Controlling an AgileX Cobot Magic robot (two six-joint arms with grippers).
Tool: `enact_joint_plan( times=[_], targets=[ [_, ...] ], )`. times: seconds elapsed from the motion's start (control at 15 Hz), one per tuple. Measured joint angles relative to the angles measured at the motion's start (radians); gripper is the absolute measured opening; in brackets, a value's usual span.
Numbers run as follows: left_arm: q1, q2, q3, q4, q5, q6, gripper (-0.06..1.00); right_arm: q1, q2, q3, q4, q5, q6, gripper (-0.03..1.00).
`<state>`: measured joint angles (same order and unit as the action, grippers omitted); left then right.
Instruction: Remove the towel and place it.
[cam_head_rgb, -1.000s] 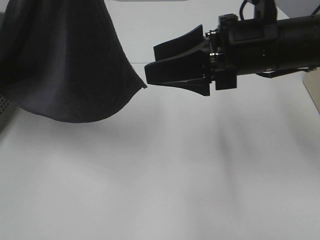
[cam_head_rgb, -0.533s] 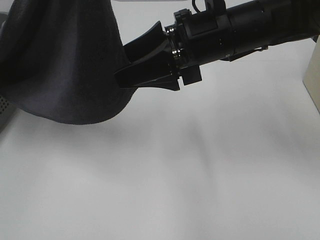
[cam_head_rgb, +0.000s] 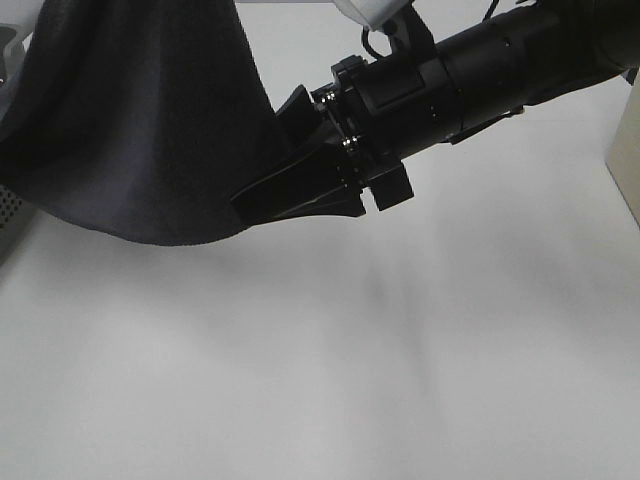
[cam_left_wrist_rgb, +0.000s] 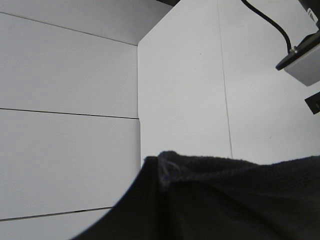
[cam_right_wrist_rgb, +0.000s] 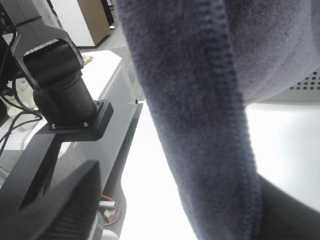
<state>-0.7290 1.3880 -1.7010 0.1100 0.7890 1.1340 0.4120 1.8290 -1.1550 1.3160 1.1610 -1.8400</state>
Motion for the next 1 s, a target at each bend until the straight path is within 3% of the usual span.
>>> enact_joint_plan(
  times=[0.47,0.73,0.87,1.0],
  targets=[
    [0.0,0.009,0.0,0.008,0.0,-0.031,0.0,0.0,0.0,0.0,-0.011,-0.004,0.087,0.01],
    [0.0,0.009,0.0,0.009,0.0,-0.085,0.0,0.0,0.0,0.0,0.019,-0.01,0.174,0.01],
    [0.0,0.009,0.0,0.009,0.0,-0.096,0.0,0.0,0.0,-0.021,0.009,-0.035,0.32,0.01],
    [0.0,0.009,0.0,0.009,0.0,-0.106,0.0,0.0,-0.008,-0.084,-0.088,-0.05,0.548,0.01]
  ],
)
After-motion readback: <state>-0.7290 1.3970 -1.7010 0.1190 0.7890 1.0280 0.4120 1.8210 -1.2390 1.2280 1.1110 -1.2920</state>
